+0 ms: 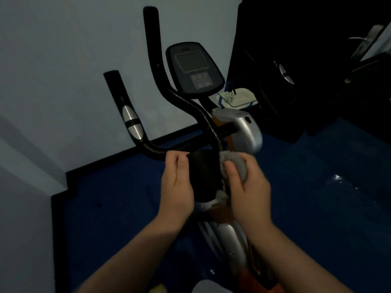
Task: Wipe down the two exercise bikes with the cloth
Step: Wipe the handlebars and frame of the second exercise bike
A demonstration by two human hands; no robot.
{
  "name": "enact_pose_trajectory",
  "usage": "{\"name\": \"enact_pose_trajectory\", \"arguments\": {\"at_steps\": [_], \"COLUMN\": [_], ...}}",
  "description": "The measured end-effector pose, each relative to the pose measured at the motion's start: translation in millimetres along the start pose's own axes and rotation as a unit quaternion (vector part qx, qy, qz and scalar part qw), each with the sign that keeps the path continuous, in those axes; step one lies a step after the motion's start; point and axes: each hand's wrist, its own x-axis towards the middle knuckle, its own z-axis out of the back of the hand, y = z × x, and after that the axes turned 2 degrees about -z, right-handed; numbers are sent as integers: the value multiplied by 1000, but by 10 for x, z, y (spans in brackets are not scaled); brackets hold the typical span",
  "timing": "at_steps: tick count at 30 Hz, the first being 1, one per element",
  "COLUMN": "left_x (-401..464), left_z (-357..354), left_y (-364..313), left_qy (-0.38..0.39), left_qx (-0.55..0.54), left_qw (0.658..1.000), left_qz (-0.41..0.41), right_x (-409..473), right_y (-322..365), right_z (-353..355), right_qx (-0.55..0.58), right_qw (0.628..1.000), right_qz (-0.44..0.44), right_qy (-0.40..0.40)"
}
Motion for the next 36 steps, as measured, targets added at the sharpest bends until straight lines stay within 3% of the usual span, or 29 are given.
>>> {"name": "enact_pose_trajectory", "arguments": {"at_steps": [4, 6, 9, 12, 18, 20, 23, 24, 27, 31, 36], "left_x": [39, 39, 65, 90, 44, 44, 73, 104, 247, 345, 255], "left_z": [62, 93, 185, 240, 238, 247, 227, 205, 97, -49, -63], "left_y": [-11, 5, 0, -42, -71, -70, -80, -93, -170, -242, -251], "left_qy": [23, 2, -6, 10, 10, 19, 33, 43, 84, 110, 19], "left_qx": [-13, -19, -87, -85, -116, -91, -35, -15, 62, 242, 352], "left_qw": [1000, 1000, 992, 991, 987, 991, 997, 998, 994, 962, 924], "left_qz": [9, 14, 87, 99, 108, 96, 61, 54, 22, -56, -147], "right_x": [374, 288, 39, 78, -152, -272, -91, 28, 321, 146, 361], "right_y": [256, 328, 194, 148, 254, 50, -152, -152, 42, 66, -176], "right_z": [-80, -261, -244, -65, -351, -204, 154, 225, 183, -53, 120], "right_qx": [-191, -234, -183, -159, 6, -43, -205, -218, -155, 33, 64], "right_qw": [965, 948, 954, 941, 981, 970, 913, 913, 964, 999, 997], "right_qz": [173, 200, 220, 265, 153, 210, 342, 341, 211, 18, 31], "right_qy": [55, 76, 88, 135, 117, 115, 90, 53, -37, 31, 17]}}
